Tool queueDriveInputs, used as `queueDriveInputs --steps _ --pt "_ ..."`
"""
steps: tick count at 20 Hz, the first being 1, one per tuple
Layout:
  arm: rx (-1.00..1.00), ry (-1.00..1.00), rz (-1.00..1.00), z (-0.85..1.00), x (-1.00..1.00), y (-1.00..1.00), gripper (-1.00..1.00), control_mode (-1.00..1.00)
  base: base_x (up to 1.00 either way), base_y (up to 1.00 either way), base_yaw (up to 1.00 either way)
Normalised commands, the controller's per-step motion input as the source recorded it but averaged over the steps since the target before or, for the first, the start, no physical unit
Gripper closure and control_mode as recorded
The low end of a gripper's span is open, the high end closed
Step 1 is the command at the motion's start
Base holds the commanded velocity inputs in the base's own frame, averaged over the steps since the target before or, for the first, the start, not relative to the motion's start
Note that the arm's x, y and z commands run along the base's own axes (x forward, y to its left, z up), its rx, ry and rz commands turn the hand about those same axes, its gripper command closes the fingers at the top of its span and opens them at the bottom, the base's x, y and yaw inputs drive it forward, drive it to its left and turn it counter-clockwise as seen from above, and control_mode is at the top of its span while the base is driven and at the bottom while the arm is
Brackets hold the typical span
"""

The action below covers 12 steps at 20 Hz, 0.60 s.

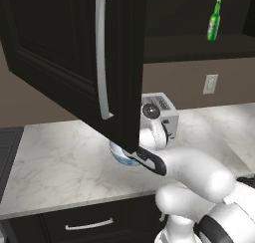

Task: Open the cabinet. Pick the tangerine and mango from the cabinet and place them into the bowl. Then close the cabinet.

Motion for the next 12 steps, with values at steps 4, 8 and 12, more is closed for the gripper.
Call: queueDriveInputs --steps 4,8,12 --pt "0.0 -0.15 0.0 0.98 -1.0 -0.05 -1.0 -1.0 0.0 0.0 0.0" --pt "0.01 -0.21 0.0 1.0 -1.0 -0.12 -1.0 -1.0 0.0 0.0 0.0" --pt "0.0 -0.26 0.0 1.0 -1.0 -0.1 -1.0 -1.0 0.0 0.0 0.0"
